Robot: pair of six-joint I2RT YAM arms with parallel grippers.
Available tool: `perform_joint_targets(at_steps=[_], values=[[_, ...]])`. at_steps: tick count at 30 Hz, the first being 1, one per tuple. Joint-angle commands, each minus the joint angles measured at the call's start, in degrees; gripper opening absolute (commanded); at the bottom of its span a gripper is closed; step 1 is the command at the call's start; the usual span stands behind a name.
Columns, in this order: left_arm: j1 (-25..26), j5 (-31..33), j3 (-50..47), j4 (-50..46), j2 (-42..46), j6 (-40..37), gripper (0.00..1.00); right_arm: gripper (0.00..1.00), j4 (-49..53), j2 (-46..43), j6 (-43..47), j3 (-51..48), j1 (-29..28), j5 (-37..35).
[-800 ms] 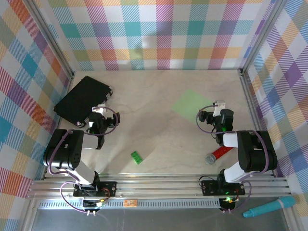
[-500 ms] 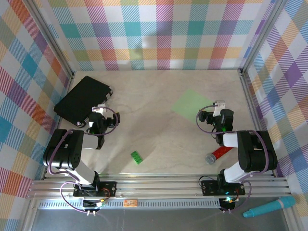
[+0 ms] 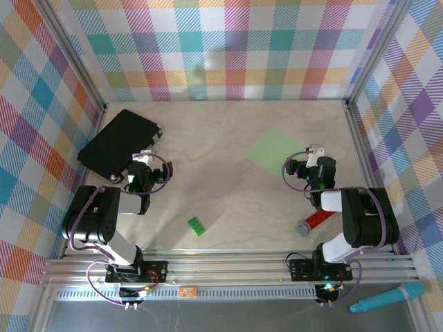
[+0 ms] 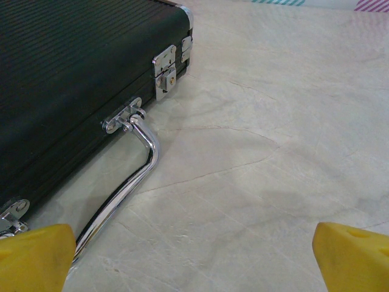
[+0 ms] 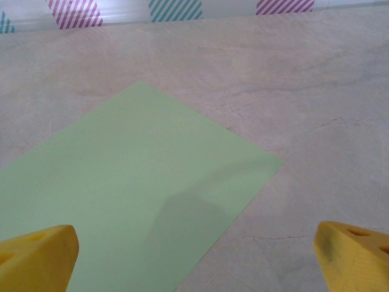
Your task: Fold a paper plane with a square sheet of paper (pick it up from the middle)
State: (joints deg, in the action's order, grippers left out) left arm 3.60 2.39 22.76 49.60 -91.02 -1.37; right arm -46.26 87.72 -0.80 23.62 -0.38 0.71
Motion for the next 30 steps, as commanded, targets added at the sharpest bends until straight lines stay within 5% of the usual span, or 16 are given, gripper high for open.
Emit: perform_joint_targets(at_steps=[1,9,12,16,19,24,30], values=[[-0.7,-0.9,0.8,0.6,0.1,-0.8,1.0,0.99,-0.9,0.5,0.1,0.3,0.2,0.8],[-0.6,0.5,-1.4,4.2,0.7,-0.2,1.0,0.99,-1.6,-0.1,0.1,-0.1,0.2,0.6],[-0.5,3.0,-3.5,3.9,5.1,0.7,1.0,0.99,5.7,-6.4,-0.1,1.0,0.3,-0.3],[-0.6,5.3,0.2,-14.2,17.5,4.4,1.0,0.99,25.0,-15.3,-6.6,7.4,0.2,-5.3],[-0.6,5.9,5.5,-30.3,24.5,14.5,1.0,0.99,38.7,-17.7,-15.0,13.8,0.2,-4.6],[-0.7,-3.0,15.8,-49.1,26.4,26.5,1.0,0.99,57.7,-10.6,-23.2,28.1,0.2,5.1],[-0.4,-18.8,20.9,-51.0,19.0,34.1,1.0,1.0,69.1,4.6,-30.7,41.7,0.3,15.9]])
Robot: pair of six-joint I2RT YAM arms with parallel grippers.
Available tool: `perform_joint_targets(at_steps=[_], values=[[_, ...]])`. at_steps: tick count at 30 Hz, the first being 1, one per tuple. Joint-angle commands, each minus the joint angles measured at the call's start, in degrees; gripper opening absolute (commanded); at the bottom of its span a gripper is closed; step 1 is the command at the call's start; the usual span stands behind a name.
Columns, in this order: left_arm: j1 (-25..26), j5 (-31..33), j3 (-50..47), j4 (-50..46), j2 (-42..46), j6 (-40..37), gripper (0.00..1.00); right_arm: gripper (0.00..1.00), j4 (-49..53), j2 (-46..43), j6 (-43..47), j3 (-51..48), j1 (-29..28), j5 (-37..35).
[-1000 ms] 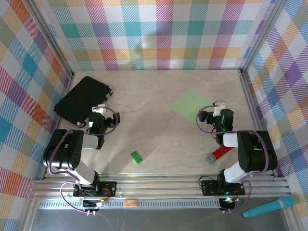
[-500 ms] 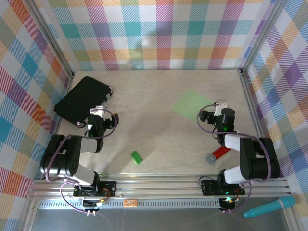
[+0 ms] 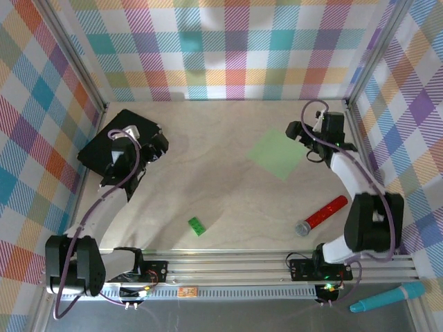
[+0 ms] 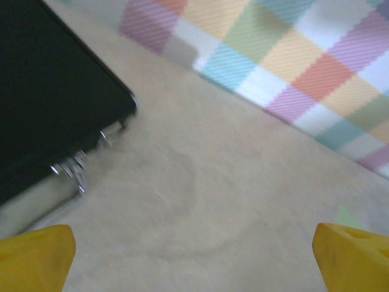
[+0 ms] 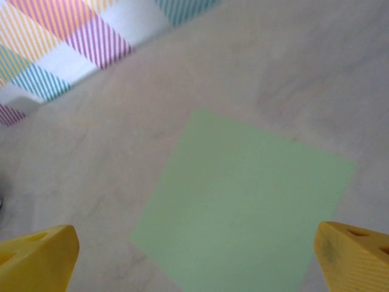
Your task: Fold a paper plane with a square sheet of paper (pick it up from the middle)
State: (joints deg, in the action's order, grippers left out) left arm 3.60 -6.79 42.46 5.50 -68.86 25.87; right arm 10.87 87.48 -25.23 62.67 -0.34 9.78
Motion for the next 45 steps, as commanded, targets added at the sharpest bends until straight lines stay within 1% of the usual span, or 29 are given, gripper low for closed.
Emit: perform_joint_targets(at_steps=[1,4,5,7,8,11,17,21,25,28,31,35,38,39,42,45], values=[[-0.1,-11.4,1.5,-6.1,-4.4,8.1,1.0,0.97,12.4,7.3,-7.2,4.2,0.2,7.9],[1.4,-13.5,1.7,-4.1,-6.9,10.5,1.0,0.83,15.6,14.1,-9.1,8.9,0.1,9.3],[2.2,-13.6,1.8,-3.6,-7.7,10.8,1.0,0.76,16.3,15.9,-9.3,10.3,-0.1,9.3],[3.9,-13.4,2.3,-3.6,-9.3,11.0,1.0,0.68,17.3,18.8,-9.5,12.1,-0.4,9.4],[4.8,-13.4,2.7,-3.6,-10.3,11.0,1.0,0.65,17.5,20.0,-9.5,12.9,-0.6,9.3],[7.4,-13.0,3.6,-3.7,-12.9,11.5,0.99,0.6,19.3,23.0,-9.2,14.9,-1.7,7.6],[11.7,-12.7,7.5,-5.9,-18.1,11.4,0.98,0.59,22.7,27.8,-8.2,17.2,-4.1,6.0],[14.2,-12.7,10.4,-7.4,-21.2,11.2,0.98,0.58,24.5,29.0,-7.4,17.0,-6.5,6.2],[16.0,-12.8,13.9,-9.7,-24.8,10.8,0.97,0.57,28.4,29.5,-6.2,16.9,-9.9,6.3],[17.2,-13.0,15.7,-10.6,-26.8,10.7,0.97,0.57,30.0,28.3,-4.7,14.7,-13.4,6.9],[17.8,-13.0,16.9,-11.2,-28.4,10.6,0.97,0.56,30.1,26.6,-1.9,10.8,-17.7,8.4],[18.5,-13.8,17.8,-11.3,-30.0,10.8,0.96,0.53,28.4,23.8,5.7,4.7,-23.9,11.9],[19.5,-15.0,18.1,-10.9,-31.3,11.5,0.92,0.49,25.5,20.2,10.1,1.5,-25.2,16.8],[19.9,-15.3,18.1,-10.7,-31.7,11.9,0.92,0.49,24.8,18.9,10.2,1.3,-25.3,17.2],[22.0,-16.7,18.4,-10.3,-32.9,13.5,0.87,0.51,22.7,14.6,6.2,2.3,-25.0,13.4],[24.7,-16.9,18.4,-10.2,-33.5,15.7,0.82,0.51,18.1,11.8,-1.2,1.3,-24.3,10.8]])
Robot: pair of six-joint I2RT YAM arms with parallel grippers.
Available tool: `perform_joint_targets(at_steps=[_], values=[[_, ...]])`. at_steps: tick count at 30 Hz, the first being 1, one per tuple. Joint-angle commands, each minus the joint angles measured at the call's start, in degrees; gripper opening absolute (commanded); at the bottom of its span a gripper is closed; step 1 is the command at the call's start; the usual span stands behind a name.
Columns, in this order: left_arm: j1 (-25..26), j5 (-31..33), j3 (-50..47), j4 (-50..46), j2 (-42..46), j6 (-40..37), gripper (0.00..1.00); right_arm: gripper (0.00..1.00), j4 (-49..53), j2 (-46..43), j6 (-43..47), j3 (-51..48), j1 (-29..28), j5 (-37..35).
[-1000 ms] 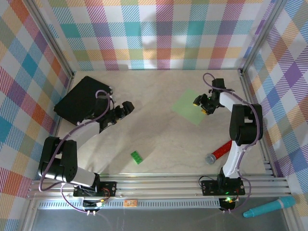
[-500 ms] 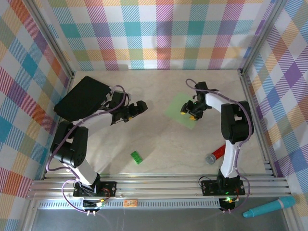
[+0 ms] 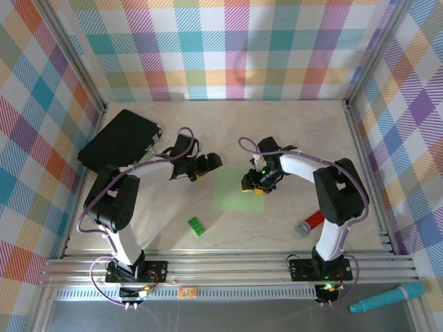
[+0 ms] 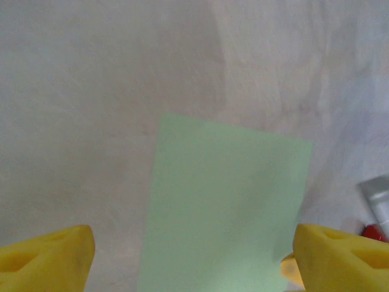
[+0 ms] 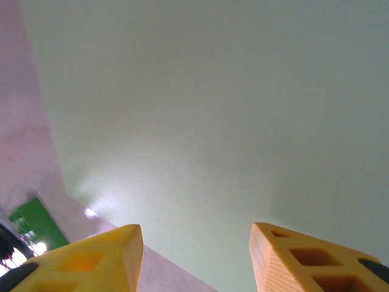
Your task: Fold a paper plane with a square sheet of paper (pick it up from the middle)
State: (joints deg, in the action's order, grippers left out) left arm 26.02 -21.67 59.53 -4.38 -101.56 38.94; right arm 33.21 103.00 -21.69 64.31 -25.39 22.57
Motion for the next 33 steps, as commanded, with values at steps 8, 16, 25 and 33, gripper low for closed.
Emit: perform_joint_targets(at_steps=[8,16,25,33], values=[[8.3,-1.1,1.5,-1.4,-4.0,6.4,0.7,0.46,-4.8,-0.5,-11.5,-1.2,1.8,-5.8],[8.5,1.8,1.6,-4.4,-6.4,8.2,0.67,0.47,-4.9,2.8,-12.2,-0.8,2.2,-6.5],[7.6,7.8,1.5,-11.0,-4.9,7.1,0.66,0.48,-6.5,6.6,-13.8,-0.2,2.1,-2.6],[8.3,7.9,7.3,-17.4,-2.5,3.2,0.72,0.56,-7.8,-3.5,-15.7,-0.8,2.8,-5.3]])
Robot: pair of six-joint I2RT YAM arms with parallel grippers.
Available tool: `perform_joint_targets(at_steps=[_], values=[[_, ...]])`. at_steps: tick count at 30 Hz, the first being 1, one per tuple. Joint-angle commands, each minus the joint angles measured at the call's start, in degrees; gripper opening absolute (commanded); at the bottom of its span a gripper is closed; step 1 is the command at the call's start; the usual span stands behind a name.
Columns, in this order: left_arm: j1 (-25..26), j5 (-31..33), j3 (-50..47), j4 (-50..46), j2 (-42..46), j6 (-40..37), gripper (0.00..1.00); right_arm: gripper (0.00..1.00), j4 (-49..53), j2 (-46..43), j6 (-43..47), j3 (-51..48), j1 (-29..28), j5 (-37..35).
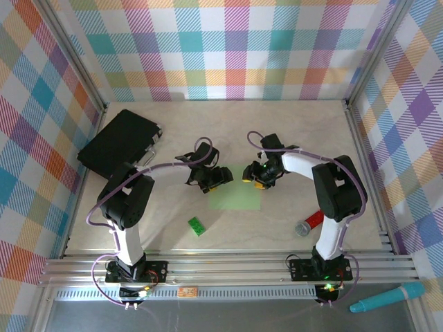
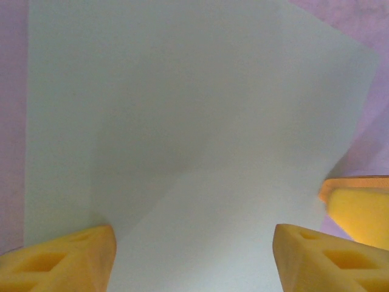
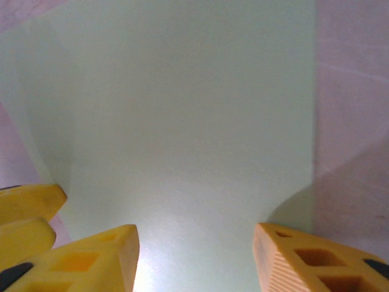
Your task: Fold a paper plane with a square sheet of paper (pick it up from the middle)
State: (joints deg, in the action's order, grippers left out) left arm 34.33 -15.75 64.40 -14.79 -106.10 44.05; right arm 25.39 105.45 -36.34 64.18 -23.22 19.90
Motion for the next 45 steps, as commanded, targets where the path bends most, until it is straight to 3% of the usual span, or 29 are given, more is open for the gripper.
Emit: perform_joint_targets(at_steps=[1,8,10,11,19,26,34,45], values=[[0.5,2.4,3.6,-8.2,2.2,-2.5,0.74,0.58,-0.1,-8.2,-1.1,-1.3,1.1,-4.3],[4.8,9.8,11.6,-18.6,-2.4,-5.7,0.83,0.93,0.1,-20.3,-0.3,-8.4,5.5,-16.0],[6.3,11.9,15.1,-21.9,-4.8,-6.9,0.9,0.99,0.4,-22.2,0.0,-9.9,6.6,-18.7],[7.1,13.2,17.1,-24.0,-6.1,-7.7,0.99,0.99,0.8,-22.8,0.4,-10.3,7.3,-19.5],[11.1,17.9,29.7,-33.4,-14.7,-11.2,1.0,0.99,0.4,-24.7,-0.2,-13.0,11.1,-18.5],[12.0,19.3,34.8,-36.5,-19.2,-10.7,0.91,0.99,0.4,-23.5,0.1,-13.4,11.4,-16.5],[12.6,19.1,36.7,-37.3,-21.9,-9.0,0.86,0.99,-0.6,-22.7,-0.1,-13.8,11.4,-14.6],[13.0,19.7,31.4,-36.4,-24.9,-6.8,0.81,0.99,-1.2,-21.8,-0.8,-15.1,11.4,-14.5]])
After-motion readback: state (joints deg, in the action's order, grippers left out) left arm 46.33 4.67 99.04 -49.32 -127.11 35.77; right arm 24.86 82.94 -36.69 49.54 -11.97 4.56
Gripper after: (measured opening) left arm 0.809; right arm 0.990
